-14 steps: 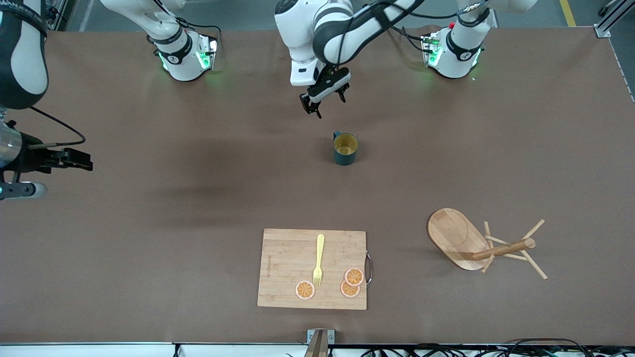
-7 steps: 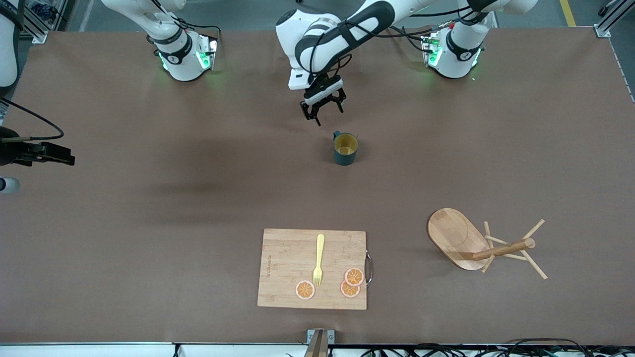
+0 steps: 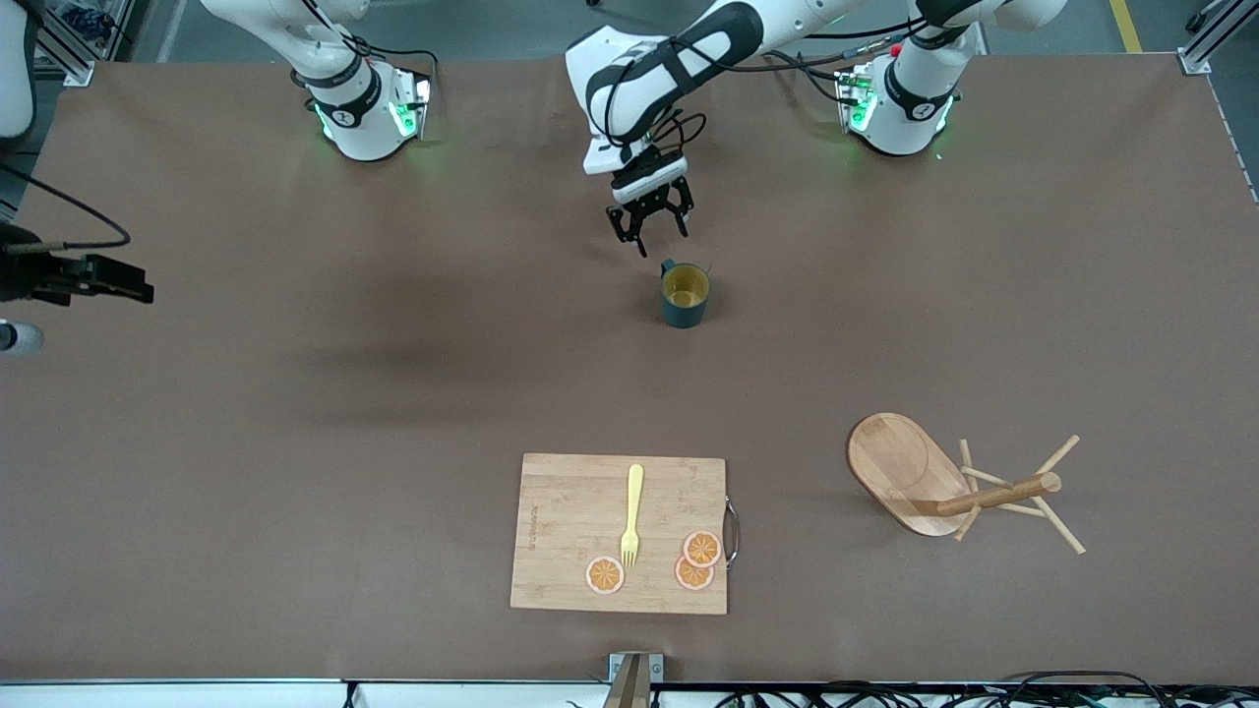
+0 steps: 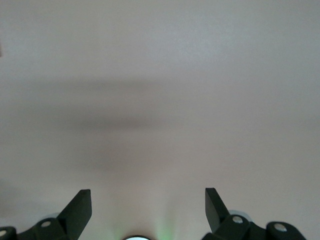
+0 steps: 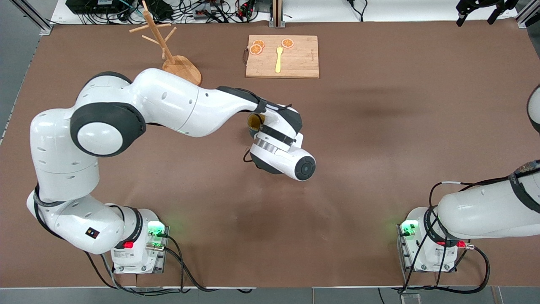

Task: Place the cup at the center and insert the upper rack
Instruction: 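Lower the left gripper onto the mug handle and close it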

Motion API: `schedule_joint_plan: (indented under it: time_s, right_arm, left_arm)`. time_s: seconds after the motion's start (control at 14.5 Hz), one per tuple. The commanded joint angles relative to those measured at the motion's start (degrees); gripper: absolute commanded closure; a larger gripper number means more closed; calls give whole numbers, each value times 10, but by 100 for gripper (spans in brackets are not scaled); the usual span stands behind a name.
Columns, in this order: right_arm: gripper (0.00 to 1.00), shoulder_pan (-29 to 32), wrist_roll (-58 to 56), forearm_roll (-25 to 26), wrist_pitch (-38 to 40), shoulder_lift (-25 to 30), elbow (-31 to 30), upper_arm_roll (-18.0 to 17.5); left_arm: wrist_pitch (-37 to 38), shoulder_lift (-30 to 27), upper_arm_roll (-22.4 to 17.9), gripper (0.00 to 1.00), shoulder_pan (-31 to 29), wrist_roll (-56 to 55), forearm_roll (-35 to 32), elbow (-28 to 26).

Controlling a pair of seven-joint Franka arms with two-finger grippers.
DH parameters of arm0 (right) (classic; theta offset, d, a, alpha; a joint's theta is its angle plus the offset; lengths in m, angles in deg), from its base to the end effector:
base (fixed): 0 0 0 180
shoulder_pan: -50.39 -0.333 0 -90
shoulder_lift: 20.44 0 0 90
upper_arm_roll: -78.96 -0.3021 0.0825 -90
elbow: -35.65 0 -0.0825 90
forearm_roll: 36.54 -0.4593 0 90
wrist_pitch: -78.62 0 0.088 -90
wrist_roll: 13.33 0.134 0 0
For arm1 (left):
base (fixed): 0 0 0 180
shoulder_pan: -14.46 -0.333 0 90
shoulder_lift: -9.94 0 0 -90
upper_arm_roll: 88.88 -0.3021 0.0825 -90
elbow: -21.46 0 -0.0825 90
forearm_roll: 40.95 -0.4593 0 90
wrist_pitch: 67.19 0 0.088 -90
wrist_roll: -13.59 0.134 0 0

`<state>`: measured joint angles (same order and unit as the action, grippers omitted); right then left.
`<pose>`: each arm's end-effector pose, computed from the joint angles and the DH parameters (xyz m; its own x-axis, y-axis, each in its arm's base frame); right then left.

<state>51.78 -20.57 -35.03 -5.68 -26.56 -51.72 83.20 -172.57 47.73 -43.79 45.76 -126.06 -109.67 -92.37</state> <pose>0.6398 -0.0650 0.5329 0.9864 0.0259 -0.1624 0.0285 -0.9995 0.0138 0.2086 -0.5680 0.1029 0.7171 0.2934 0.6322 0.4325 -0.8986 -0.0736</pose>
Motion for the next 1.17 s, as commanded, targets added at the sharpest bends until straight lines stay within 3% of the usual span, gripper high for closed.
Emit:
schedule_joint_plan:
  time_s: [0.0, 0.28, 0.62, 0.9, 1.1]
  right_arm:
    - [0, 9, 6, -3, -15, 74, -62, -12]
    - [0, -1, 19, -3, -6, 108, -81, -13]
    - [0, -8, 42, -3, 8, 136, -84, -12]
    - [0, 4, 35, -7, 7, 153, -86, -2]
    - [0, 5, 35, -8, 4, 153, -86, -2]
  left_arm:
    - [4, 3, -55, 24, 53, -36, -32, 4]
    - [4, 12, -81, 34, 72, -46, -45, 12]
    - [4, 19, -82, 58, 72, -47, -49, 20]
    - [4, 20, -90, 61, 72, -46, -53, 31]
    - [4, 26, -92, 81, 72, -45, -53, 38]
